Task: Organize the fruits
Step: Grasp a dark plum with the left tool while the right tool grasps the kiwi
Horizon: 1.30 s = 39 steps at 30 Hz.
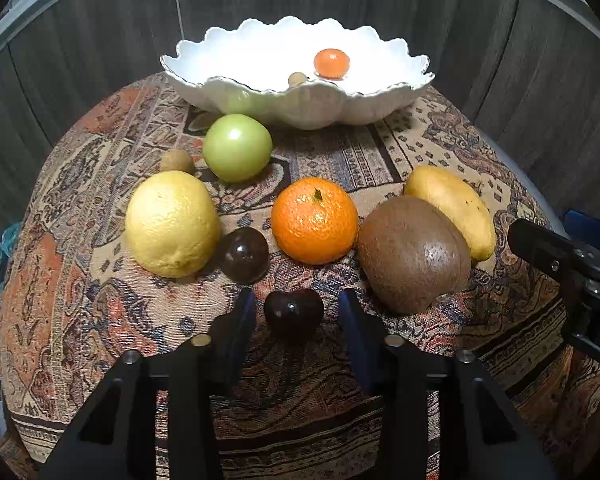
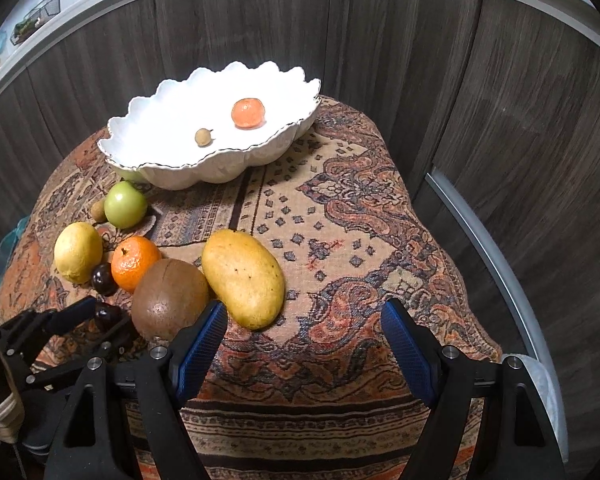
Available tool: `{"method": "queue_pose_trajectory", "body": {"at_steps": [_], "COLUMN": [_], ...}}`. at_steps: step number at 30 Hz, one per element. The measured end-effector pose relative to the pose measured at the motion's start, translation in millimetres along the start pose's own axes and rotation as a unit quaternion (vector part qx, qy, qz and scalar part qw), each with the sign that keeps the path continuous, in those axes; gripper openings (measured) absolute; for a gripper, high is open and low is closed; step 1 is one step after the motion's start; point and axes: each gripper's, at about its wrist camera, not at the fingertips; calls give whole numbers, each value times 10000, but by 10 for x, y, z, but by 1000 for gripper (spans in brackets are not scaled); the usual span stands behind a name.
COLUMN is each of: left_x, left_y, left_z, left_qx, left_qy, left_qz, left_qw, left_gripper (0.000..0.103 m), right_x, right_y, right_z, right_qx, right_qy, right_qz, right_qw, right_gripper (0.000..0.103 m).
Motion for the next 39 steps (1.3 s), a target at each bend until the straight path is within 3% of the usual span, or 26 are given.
{"method": "queue_pose_trajectory", "body": {"at_steps": [4, 10, 17, 30, 39], "left_x": [5, 6, 74, 524, 851], "left_y": [-9, -4, 19, 62, 137], "left_z": [1, 23, 175, 413, 445], "left_qx": [-51, -96, -192, -302, -358], "left_qy": [65, 175, 21, -231, -346], "left_qz": [3, -44, -14, 480, 786], "left_qw": [10000, 9998, 9998, 9981, 9957], "left_gripper": [28, 27, 27, 27, 27], "right_x": [9, 16, 46, 499, 814], "right_y": [7, 11, 4, -46, -74], "right_z": [-8, -9, 28, 121, -91], "right_qx": [14, 20, -29, -14, 382], "right_qy": [16, 3, -79, -378, -378], "right_qz": [6, 5, 24, 404, 478], "right_qw": [10000, 10000, 10000, 9985, 9974], "right_gripper": [80, 80, 80, 80, 79]}}
Point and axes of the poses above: each gripper's, at about its wrist camera, not at the fingertips, and z roughly against the way its jaws point, x to its left, y to its underside, and after that the axes turned 6 degrees about x, right-handed
